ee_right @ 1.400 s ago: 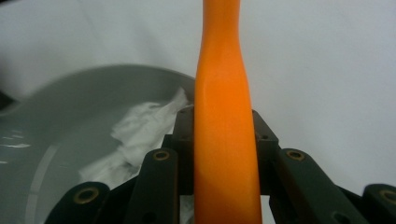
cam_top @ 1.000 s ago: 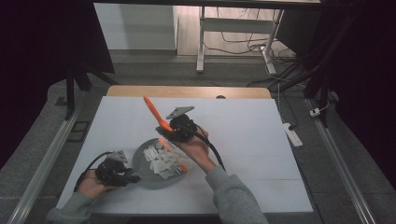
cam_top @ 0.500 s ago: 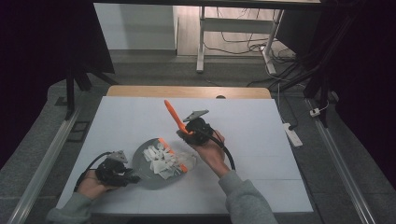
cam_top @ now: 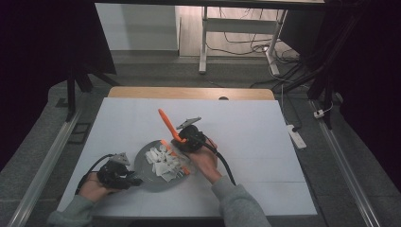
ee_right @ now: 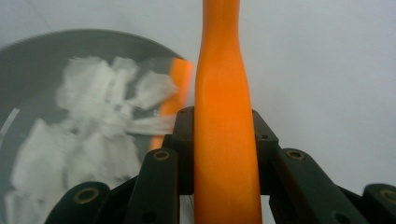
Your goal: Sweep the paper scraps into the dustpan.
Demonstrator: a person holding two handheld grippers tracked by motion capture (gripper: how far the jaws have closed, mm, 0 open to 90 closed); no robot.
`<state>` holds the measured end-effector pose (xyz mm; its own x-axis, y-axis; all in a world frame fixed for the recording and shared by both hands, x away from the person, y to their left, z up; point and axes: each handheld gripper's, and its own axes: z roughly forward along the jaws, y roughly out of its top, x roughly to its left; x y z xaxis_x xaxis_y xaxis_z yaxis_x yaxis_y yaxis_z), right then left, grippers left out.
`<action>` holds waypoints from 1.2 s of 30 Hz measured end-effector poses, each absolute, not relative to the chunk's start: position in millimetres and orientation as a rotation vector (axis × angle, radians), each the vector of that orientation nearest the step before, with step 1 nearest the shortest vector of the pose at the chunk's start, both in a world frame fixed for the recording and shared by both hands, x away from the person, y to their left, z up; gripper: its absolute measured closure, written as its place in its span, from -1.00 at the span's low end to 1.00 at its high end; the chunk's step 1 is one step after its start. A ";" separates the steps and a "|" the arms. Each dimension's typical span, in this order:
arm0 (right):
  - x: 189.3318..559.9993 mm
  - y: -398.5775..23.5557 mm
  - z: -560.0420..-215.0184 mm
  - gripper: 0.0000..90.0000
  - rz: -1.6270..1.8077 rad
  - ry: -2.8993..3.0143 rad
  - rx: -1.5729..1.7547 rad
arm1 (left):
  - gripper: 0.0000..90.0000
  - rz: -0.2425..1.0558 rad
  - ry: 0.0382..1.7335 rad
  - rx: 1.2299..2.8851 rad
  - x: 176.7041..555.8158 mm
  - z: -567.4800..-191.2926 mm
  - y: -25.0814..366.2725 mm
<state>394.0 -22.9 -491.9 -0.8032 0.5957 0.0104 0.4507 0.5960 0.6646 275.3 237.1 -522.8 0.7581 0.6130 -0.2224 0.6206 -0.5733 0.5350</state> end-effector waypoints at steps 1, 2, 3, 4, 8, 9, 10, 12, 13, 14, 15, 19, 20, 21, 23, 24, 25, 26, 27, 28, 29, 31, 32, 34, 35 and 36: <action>391.3 -18.0 -491.9 0.56 1.015 2.623 0.865 | 0.36 -0.016 0.922 2.350 275.4 -522.8 237.1; 388.6 -13.1 -491.6 0.56 1.041 2.634 0.856 | 0.36 -0.017 0.922 2.351 275.5 -522.9 237.1; 386.0 -8.0 -491.0 0.56 1.074 2.645 0.845 | 0.36 -0.017 0.921 2.352 275.5 -523.0 237.1; 382.8 -2.6 -489.7 0.56 1.102 2.653 0.840 | 0.36 -0.016 0.923 2.353 275.4 -523.1 237.0; 372.6 18.8 -482.4 0.56 1.203 2.675 0.778 | 0.36 -0.014 0.921 2.351 275.2 -523.0 237.0; 370.7 22.7 -480.6 0.56 1.209 2.676 0.763 | 0.36 -0.015 0.921 2.352 275.2 -523.0 237.0; 369.6 25.0 -479.1 0.56 1.211 2.675 0.753 | 0.36 -0.014 0.921 2.352 275.1 -523.1 236.9; 369.4 25.3 -476.4 0.56 1.226 2.669 0.750 | 0.36 -0.015 0.921 2.353 275.0 -523.1 237.0; 370.0 23.6 -474.9 0.56 1.225 2.660 0.749 | 0.36 -0.014 0.921 2.352 274.9 -523.3 237.0; 370.9 21.0 -473.2 0.56 1.221 2.645 0.753 | 0.36 -0.014 0.922 2.352 274.9 -523.3 236.9; 372.2 17.5 -471.1 0.56 1.220 2.633 0.760 | 0.36 -0.015 0.923 2.353 274.8 -523.4 236.9; 376.6 2.0 -458.9 0.56 1.247 2.561 0.791 | 0.36 -0.014 0.924 2.350 275.0 -523.9 236.9; 377.1 -1.5 -455.4 0.56 1.255 2.544 0.797 | 0.36 -0.015 0.924 2.349 275.0 -523.9 237.0; 377.8 -4.8 -452.4 0.56 1.262 2.530 0.801 | 0.36 -0.015 0.925 2.349 274.9 -523.9 236.9; 379.8 -11.4 -448.1 0.56 1.265 2.514 0.810 | 0.36 -0.014 0.926 2.350 274.9 -524.0 236.8; 381.1 -14.8 -447.1 0.56 1.261 2.509 0.812 | 0.36 -0.014 0.926 2.351 274.8 -524.1 236.8; 382.0 -17.5 -446.6 0.56 1.251 2.505 0.821 | 0.36 -0.013 0.926 2.352 274.7 -524.1 236.7; 383.2 -20.1 -446.8 0.56 1.241 2.501 0.827 | 0.36 -0.014 0.926 2.352 274.7 -524.1 236.7; 384.7 -22.6 -447.6 0.56 1.230 2.502 0.831 | 0.36 -0.014 0.925 2.353 274.7 -524.1 236.7; 386.4 -24.5 -449.0 0.56 1.221 2.499 0.837 | 0.36 -0.014 0.925 2.353 274.7 -524.1 236.7; 388.3 -26.1 -450.8 0.56 1.202 2.501 0.841 | 0.36 -0.014 0.926 2.354 274.6 -524.1 236.6; 393.4 -28.0 -456.4 0.56 1.162 2.520 0.864 | 0.36 -0.015 0.925 2.354 274.7 -524.3 236.6; 395.8 -28.0 -460.1 0.56 1.124 2.529 0.871 | 0.36 -0.014 0.925 2.355 274.7 -524.3 236.6; 401.2 -26.9 -469.5 0.56 1.033 2.531 0.869 | 0.36 -0.015 0.925 2.356 274.7 -524.3 236.6; 404.1 -26.4 -474.6 0.56 1.000 2.538 0.883 | 0.36 -0.016 0.925 2.355 274.7 -524.4 236.6; 407.5 -26.4 -479.1 0.56 0.965 2.543 0.879 | 0.36 -0.015 0.925 2.355 274.7 -524.4 236.5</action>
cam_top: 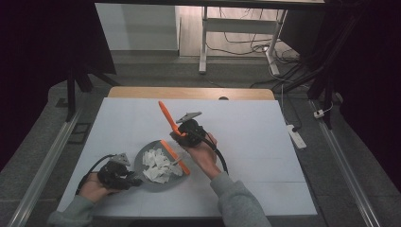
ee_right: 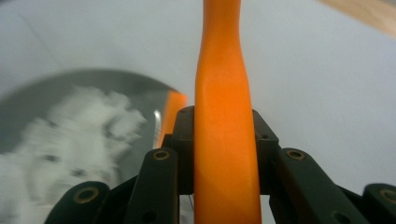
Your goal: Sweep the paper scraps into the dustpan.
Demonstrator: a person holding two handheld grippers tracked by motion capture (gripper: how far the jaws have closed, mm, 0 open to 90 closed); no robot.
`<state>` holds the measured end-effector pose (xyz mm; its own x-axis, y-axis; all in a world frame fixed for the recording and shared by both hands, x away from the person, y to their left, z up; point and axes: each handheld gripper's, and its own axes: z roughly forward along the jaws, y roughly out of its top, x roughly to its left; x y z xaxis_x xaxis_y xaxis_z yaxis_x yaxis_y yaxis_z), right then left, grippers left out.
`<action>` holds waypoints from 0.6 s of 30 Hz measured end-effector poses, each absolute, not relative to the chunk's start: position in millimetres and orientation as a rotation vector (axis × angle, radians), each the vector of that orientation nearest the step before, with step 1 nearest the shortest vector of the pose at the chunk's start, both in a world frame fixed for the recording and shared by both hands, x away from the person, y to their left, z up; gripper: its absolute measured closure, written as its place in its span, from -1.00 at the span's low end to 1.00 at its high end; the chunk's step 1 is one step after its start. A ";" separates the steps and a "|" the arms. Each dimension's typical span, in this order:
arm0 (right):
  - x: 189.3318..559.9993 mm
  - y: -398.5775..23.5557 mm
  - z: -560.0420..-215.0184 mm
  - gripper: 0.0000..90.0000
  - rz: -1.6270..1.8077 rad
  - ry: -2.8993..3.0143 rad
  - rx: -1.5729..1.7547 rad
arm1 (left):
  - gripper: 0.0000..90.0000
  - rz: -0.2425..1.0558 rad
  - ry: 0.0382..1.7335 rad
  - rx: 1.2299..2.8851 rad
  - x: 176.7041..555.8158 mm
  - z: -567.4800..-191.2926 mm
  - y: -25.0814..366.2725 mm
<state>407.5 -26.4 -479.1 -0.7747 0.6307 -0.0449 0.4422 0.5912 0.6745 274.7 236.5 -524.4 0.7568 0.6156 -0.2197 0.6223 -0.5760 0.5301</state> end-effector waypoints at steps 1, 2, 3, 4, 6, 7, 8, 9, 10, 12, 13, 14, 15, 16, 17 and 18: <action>410.4 -26.2 -483.1 0.56 0.935 2.542 0.886 | 0.36 -0.014 0.925 2.356 274.7 -524.5 236.5; 413.5 -26.2 -486.8 0.56 0.913 2.536 0.895 | 0.36 -0.016 0.924 2.356 274.7 -524.4 236.7; 416.3 -26.6 -489.9 0.56 0.911 2.537 0.916 | 0.36 -0.016 0.924 2.356 274.7 -524.5 236.7; 418.7 -26.9 -491.9 0.56 0.916 2.548 0.933 | 0.36 -0.016 0.923 2.356 274.7 -524.5 236.7; 418.1 -23.9 -493.7 0.56 0.931 2.564 0.945 | 0.36 -0.018 0.923 2.355 274.9 -524.6 236.9; 415.2 -20.5 -493.6 0.56 0.931 2.575 0.930 | 0.36 -0.019 0.924 2.355 274.9 -524.7 236.9; 411.7 -16.7 -493.3 0.56 0.929 2.593 0.906 | 0.36 -0.018 0.925 2.354 274.9 -524.8 236.8; 407.8 -13.0 -493.0 0.56 0.953 2.618 0.900 | 0.36 -0.018 0.925 2.354 274.9 -524.8 236.7; 403.5 -9.2 -492.5 0.56 0.987 2.644 0.900 | 0.36 -0.018 0.925 2.355 274.8 -524.8 236.6; 394.6 -1.2 -491.2 0.56 1.031 2.677 0.866 | 0.36 -0.017 0.926 2.355 274.7 -524.6 236.6; 387.4 5.0 -488.8 0.56 1.056 2.694 0.834 | 0.36 -0.017 0.926 2.355 274.6 -524.6 236.5; 382.4 9.2 -486.3 0.56 1.088 2.716 0.816 | 0.36 -0.016 0.928 2.355 274.6 -524.6 236.5; 378.3 12.7 -483.5 0.56 1.125 2.727 0.797 | 0.36 -0.015 0.928 2.355 274.6 -524.6 236.5; 375.2 15.3 -480.3 0.56 1.149 2.730 0.765 | 0.36 -0.015 0.929 2.355 274.6 -524.7 236.5; 372.9 17.1 -476.5 0.56 1.174 2.724 0.739 | 0.36 -0.015 0.929 2.355 274.6 -524.8 236.4; 372.8 17.1 -472.7 0.56 1.189 2.711 0.718 | 0.36 -0.013 0.928 2.355 274.6 -524.8 236.5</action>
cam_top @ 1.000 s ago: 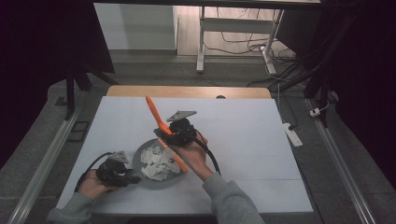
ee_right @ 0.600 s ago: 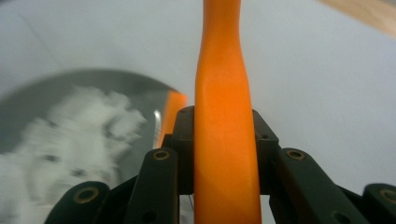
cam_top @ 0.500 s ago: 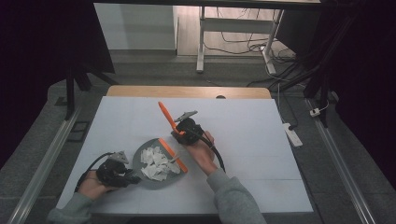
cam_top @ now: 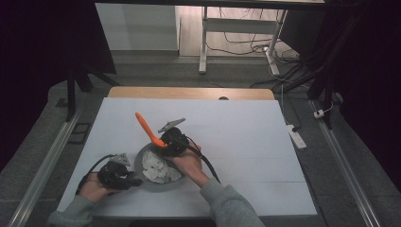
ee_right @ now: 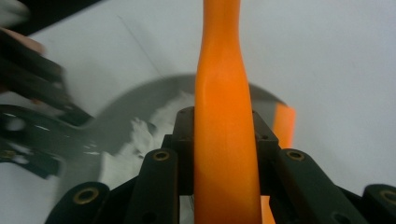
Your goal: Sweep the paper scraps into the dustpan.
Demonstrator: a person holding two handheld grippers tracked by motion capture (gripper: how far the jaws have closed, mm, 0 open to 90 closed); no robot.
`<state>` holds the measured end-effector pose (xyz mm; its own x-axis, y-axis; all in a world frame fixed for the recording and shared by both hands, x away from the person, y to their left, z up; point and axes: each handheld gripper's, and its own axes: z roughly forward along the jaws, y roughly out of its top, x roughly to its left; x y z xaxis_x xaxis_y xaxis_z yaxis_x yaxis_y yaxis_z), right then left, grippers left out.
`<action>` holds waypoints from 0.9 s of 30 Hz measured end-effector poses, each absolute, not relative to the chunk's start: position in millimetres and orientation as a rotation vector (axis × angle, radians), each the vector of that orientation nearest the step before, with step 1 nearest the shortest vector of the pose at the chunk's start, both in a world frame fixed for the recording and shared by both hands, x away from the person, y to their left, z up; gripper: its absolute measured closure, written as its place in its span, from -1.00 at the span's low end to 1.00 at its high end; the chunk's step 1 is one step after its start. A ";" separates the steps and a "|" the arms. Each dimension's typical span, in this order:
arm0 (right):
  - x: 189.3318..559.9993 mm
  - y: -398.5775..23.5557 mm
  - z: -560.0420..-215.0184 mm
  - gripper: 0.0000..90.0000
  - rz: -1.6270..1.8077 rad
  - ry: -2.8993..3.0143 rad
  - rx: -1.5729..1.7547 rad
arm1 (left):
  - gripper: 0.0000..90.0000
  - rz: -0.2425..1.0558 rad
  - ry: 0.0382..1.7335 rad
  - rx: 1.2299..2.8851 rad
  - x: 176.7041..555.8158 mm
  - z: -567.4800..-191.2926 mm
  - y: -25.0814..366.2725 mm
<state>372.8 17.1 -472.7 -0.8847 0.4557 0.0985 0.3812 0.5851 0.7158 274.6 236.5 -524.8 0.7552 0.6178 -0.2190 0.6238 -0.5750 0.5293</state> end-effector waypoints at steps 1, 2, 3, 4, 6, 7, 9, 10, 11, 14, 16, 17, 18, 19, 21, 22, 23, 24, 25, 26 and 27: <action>373.7 15.7 -469.1 0.56 1.201 2.694 0.726 | 0.36 -0.011 0.929 2.355 274.5 -524.8 236.6; 376.0 13.0 -466.0 0.56 1.214 2.681 0.730 | 0.36 -0.012 0.928 2.355 274.4 -524.9 236.7; 378.0 9.9 -463.3 0.56 1.223 2.672 0.739 | 0.36 -0.011 0.929 2.355 274.4 -525.2 236.6; 379.6 6.6 -461.0 0.56 1.219 2.658 0.744 | 0.36 -0.011 0.929 2.354 274.3 -525.2 236.6; 382.2 0.1 -457.8 0.56 1.199 2.635 0.750 | 0.36 -0.008 0.927 2.347 274.3 -524.7 237.1; 383.2 -2.9 -456.4 0.56 1.199 2.629 0.759 | 0.36 -0.007 0.927 2.342 274.2 -524.5 237.4; 385.5 -8.7 -453.0 0.56 1.202 2.614 0.763 | 0.36 -0.005 0.927 2.338 273.9 -524.4 237.5; 387.0 -12.0 -451.4 0.56 1.205 2.605 0.757 | 0.36 -0.006 0.928 2.338 273.9 -524.5 237.4; 387.9 -14.3 -449.9 0.56 1.212 2.600 0.769 | 0.36 -0.006 0.928 2.341 273.9 -524.8 237.3; 389.5 -20.5 -446.8 0.56 1.202 2.578 0.780 | 0.36 -0.004 0.925 2.337 273.8 -524.8 237.8; 391.2 -24.7 -446.7 0.56 1.209 2.570 0.799 | 0.36 -0.006 0.925 2.334 273.7 -524.7 238.2; 392.1 -26.8 -447.0 0.56 1.208 2.566 0.808 | 0.36 -0.005 0.924 2.334 273.7 -524.8 238.2; 392.8 -28.7 -447.4 0.56 1.205 2.563 0.817 | 0.37 -0.005 0.923 2.335 273.6 -525.0 238.2; 393.6 -30.6 -447.9 0.56 1.208 2.560 0.823 | 0.36 -0.004 0.922 2.334 273.6 -525.1 238.3; 394.5 -33.8 -448.1 0.56 1.205 2.554 0.831 | 0.36 0.000 0.921 2.329 273.5 -524.8 238.8; 394.9 -35.3 -448.1 0.56 1.205 2.552 0.831 | 0.36 0.000 0.921 2.329 273.5 -524.8 239.0; 395.1 -36.6 -448.1 0.56 1.206 2.548 0.837 | 0.36 0.000 0.922 2.328 273.5 -525.1 239.2; 395.5 -38.1 -448.0 0.56 1.205 2.549 0.837 | 0.36 0.001 0.922 2.327 273.5 -525.3 239.4; 395.5 -39.3 -448.1 0.56 1.203 2.547 0.843 | 0.37 0.001 0.922 2.325 273.5 -525.6 239.5; 395.3 -40.5 -448.2 0.56 1.203 2.546 0.849 | 0.37 0.004 0.921 2.325 273.3 -525.6 239.4; 395.6 -42.0 -448.3 0.56 1.203 2.545 0.843 | 0.37 0.005 0.923 2.318 273.0 -526.0 239.4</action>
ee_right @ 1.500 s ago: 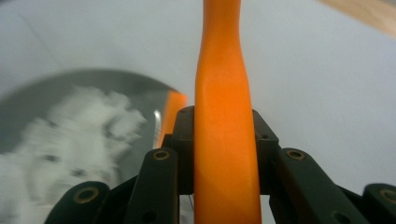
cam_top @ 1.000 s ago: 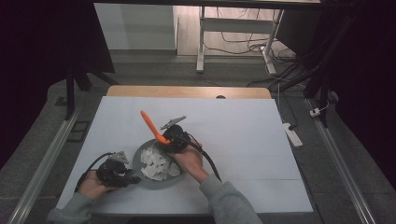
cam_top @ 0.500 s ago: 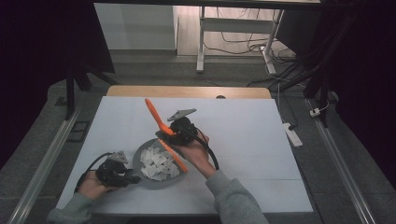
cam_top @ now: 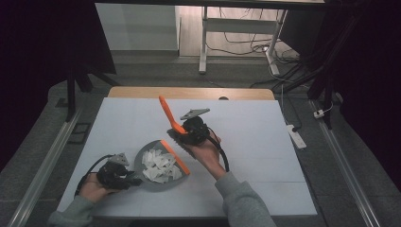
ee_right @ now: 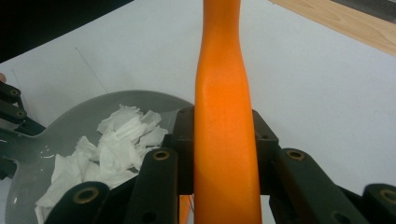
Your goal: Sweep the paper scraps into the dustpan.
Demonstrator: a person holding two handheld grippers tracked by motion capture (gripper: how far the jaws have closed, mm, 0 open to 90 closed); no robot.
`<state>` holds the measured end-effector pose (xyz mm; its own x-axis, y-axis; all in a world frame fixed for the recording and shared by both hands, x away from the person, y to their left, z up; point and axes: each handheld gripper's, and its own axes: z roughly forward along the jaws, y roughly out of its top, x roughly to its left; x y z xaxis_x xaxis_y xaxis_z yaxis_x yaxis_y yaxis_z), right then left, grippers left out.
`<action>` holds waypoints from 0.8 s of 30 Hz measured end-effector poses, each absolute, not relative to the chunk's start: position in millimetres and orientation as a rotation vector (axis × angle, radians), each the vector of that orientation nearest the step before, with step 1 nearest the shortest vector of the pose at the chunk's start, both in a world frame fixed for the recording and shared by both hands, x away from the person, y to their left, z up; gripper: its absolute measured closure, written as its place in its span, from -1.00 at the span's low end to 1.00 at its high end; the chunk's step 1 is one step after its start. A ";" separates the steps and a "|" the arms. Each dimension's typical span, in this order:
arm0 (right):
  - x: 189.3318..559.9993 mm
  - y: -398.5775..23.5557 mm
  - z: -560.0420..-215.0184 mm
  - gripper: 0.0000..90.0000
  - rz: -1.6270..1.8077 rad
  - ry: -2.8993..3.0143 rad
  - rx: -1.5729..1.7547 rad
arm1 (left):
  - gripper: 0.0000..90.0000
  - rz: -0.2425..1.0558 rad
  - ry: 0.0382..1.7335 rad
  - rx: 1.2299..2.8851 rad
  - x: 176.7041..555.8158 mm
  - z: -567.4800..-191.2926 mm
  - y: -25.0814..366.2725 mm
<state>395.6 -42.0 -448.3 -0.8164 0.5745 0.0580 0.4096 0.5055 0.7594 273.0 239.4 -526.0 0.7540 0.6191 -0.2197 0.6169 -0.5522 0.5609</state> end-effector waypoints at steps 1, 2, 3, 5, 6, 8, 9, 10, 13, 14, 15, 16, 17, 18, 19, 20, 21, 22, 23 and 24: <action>395.5 -43.3 -448.5 0.56 1.205 2.544 0.846 | 0.37 0.004 0.922 2.318 273.0 -526.5 239.9; 395.2 -44.6 -448.4 0.56 1.203 2.545 0.853 | 0.37 0.004 0.923 2.316 273.0 -526.9 240.4; 395.2 -46.2 -448.4 0.56 1.202 2.544 0.853 | 0.37 0.005 0.926 2.314 273.0 -526.9 240.8; 394.6 -48.9 -448.2 0.56 1.206 2.538 0.862 | 0.37 0.018 0.937 2.307 272.8 -526.4 241.5; 394.7 -50.4 -448.2 0.56 1.208 2.536 0.861 | 0.37 0.023 0.941 2.301 272.7 -526.2 241.8; 394.5 -52.9 -448.4 0.56 1.210 2.532 0.868 | 0.37 0.032 0.941 2.293 272.3 -525.4 242.7; 394.4 -54.1 -448.6 0.56 1.212 2.532 0.867 | 0.37 0.036 0.944 2.287 271.8 -525.0 242.9; 394.3 -55.1 -448.7 0.56 1.214 2.531 0.870 | 0.37 0.041 0.945 2.281 271.4 -524.4 243.3; 393.8 -57.6 -447.9 0.56 1.224 2.537 0.856 | 0.37 0.063 0.957 2.262 269.4 -522.4 244.1; 393.4 -58.7 -447.2 0.56 1.230 2.536 0.853 | 0.37 0.069 0.962 2.255 269.0 -521.9 244.2; 393.2 -60.3 -446.5 0.56 1.241 2.535 0.851 | 0.37 0.075 0.969 2.250 268.7 -521.5 244.4; 392.8 -62.2 -445.8 0.56 1.253 2.532 0.854 | 0.37 0.080 0.971 2.247 268.3 -520.9 245.0; 392.5 -64.3 -445.2 0.56 1.260 2.531 0.854 | 0.37 0.086 0.976 2.241 267.7 -520.5 245.3; 392.0 -66.0 -444.7 0.56 1.266 2.529 0.855 | 0.37 0.089 0.981 2.234 267.1 -520.1 245.8; 391.4 -67.9 -444.1 0.56 1.267 2.529 0.850 | 0.37 0.092 0.989 2.223 266.3 -519.9 246.0; 390.5 -69.7 -443.7 0.56 1.272 2.527 0.850 | 0.37 0.091 0.993 2.218 265.6 -519.5 246.3; 390.0 -71.7 -443.4 0.56 1.278 2.525 0.844 | 0.37 0.093 0.993 2.220 264.9 -518.8 247.0; 389.3 -73.6 -442.9 0.56 1.282 2.526 0.845 | 0.37 0.099 1.003 2.207 263.6 -518.6 246.5; 388.9 -75.4 -442.6 0.56 1.285 2.528 0.843 | 0.37 0.105 1.005 2.204 262.7 -518.0 246.7; 388.5 -76.9 -442.4 0.56 1.289 2.527 0.843 | 0.37 0.111 1.010 2.197 261.9 -517.3 246.7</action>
